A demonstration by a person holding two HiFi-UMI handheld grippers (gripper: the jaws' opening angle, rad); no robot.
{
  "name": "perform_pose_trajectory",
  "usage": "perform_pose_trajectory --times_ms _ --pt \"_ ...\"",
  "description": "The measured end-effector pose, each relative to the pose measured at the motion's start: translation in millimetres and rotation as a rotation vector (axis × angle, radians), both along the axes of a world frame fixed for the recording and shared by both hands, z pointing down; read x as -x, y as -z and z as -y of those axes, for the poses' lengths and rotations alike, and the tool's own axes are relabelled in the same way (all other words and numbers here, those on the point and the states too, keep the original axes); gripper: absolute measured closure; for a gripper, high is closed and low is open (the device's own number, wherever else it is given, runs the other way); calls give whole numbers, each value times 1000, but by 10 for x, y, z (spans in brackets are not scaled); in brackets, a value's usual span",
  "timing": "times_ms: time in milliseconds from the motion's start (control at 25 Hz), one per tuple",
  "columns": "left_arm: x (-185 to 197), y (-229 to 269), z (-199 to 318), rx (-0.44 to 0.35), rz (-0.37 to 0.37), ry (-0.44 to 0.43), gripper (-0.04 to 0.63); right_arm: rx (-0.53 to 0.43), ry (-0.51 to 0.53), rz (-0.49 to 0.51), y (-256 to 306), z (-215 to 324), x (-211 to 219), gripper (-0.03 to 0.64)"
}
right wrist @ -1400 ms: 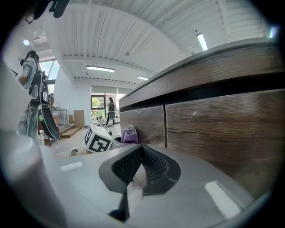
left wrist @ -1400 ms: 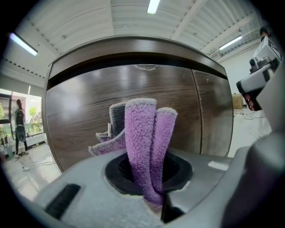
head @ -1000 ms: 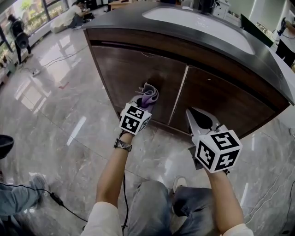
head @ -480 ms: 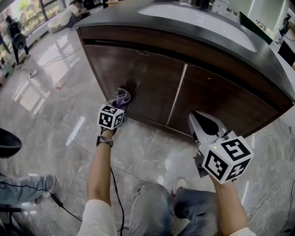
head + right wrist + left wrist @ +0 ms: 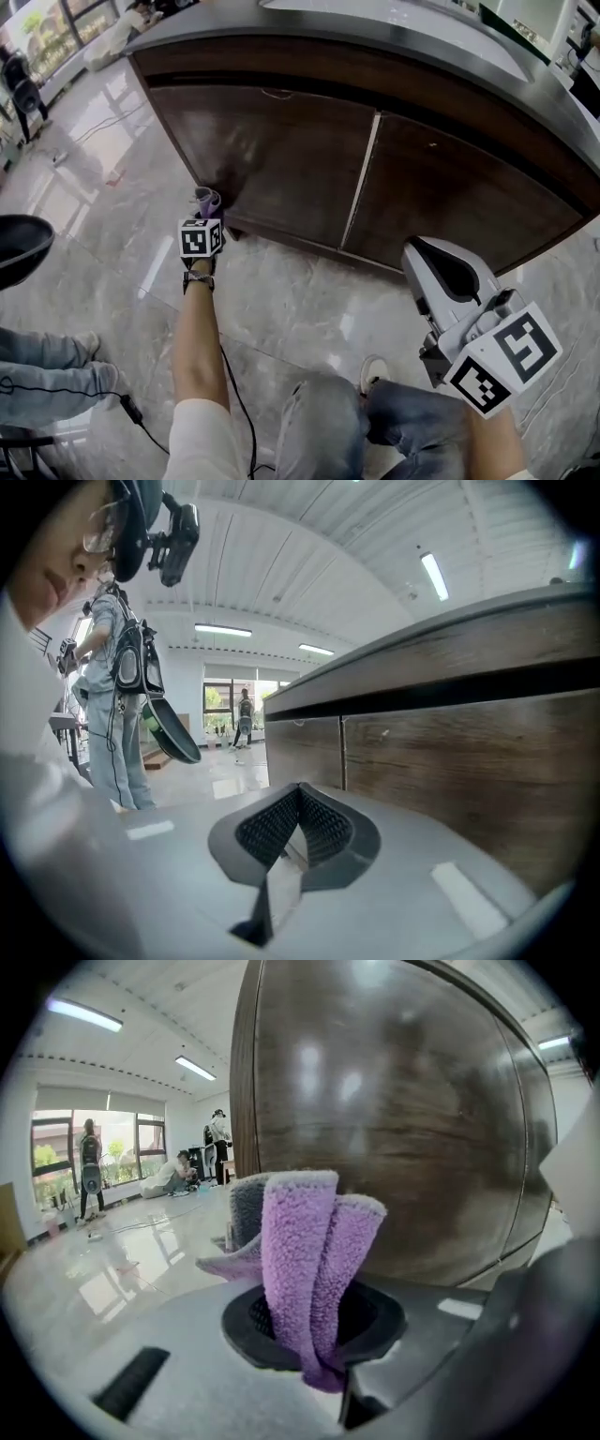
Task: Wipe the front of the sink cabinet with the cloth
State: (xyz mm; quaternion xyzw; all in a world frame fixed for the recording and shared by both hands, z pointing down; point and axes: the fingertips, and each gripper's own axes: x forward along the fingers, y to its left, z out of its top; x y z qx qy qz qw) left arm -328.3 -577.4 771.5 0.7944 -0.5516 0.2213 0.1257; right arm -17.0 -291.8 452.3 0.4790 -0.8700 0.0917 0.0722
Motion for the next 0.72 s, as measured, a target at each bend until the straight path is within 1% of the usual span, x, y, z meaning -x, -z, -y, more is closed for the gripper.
perform_pose_trajectory --times_ms 120,200,280,400,560,720 --pt "-16 -231 -31 29 -5 14 543 -15 -29 3 72 -112 -111 611" --pt "-92 -413 -109 54 -31 13 543 -14 -48 -6 73 -174 -198 611" --pt "-236 -474 -170 39 -59 4 543 -17 -62 0 94 -224 -261 611" --pt "-553 -465 -261 2 -58 -19 540 -27 -84 9 124 -285 -339 611" --pt "-1000 -393 -490 1 -62 -104 540 -17 -103 1 56 -365 -410 611" --pt "-1326 -84 -593 -10 -52 -173 539 -14 -126 18 11 -385 -456 611"
